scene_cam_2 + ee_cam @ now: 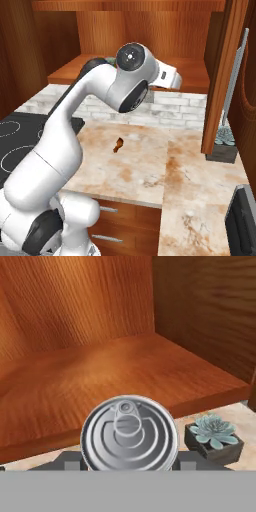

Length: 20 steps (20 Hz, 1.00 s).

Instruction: Restock the canned food cabinet by taking the new fresh canned food from the counter and placing it in the cabinet. Then, take the old canned food from the cabinet and place it on the counter.

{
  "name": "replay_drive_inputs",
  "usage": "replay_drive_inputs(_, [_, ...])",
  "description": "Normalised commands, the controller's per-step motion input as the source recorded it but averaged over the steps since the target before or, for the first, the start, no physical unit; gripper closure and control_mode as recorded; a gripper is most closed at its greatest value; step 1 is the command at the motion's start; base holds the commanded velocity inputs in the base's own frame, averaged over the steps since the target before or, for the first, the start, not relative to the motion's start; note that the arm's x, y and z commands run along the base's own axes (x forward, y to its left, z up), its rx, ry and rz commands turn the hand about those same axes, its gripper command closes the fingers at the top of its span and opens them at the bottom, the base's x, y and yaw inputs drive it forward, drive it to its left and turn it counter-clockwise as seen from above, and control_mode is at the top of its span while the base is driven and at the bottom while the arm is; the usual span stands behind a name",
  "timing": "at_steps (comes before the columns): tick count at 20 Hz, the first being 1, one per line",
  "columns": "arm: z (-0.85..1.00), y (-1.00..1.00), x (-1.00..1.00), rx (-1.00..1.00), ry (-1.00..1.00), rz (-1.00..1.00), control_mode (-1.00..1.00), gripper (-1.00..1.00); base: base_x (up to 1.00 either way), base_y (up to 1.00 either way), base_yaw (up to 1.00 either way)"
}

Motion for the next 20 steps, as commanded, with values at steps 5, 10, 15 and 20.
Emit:
replay_drive_inputs(5, [-1.0,0.45,-1.0,-0.12,0.08,0.12,-1.0,1.0,0.0,0.0,0.0])
replay_drive_inputs(10, [-1.0,0.31,-0.54,-0.04,0.37,0.07,-1.0,1.0,0.0,0.0,0.0])
replay_drive_inputs(15, [-0.67,0.39,0.52,0.0,0.26,0.0,-1.0,1.0,0.0,0.0,0.0])
replay_drive_inputs(20, [-0.51,0.23,0.53,0.0,0.02,0.0,-1.0,1.0,0.0,0.0,0.0])
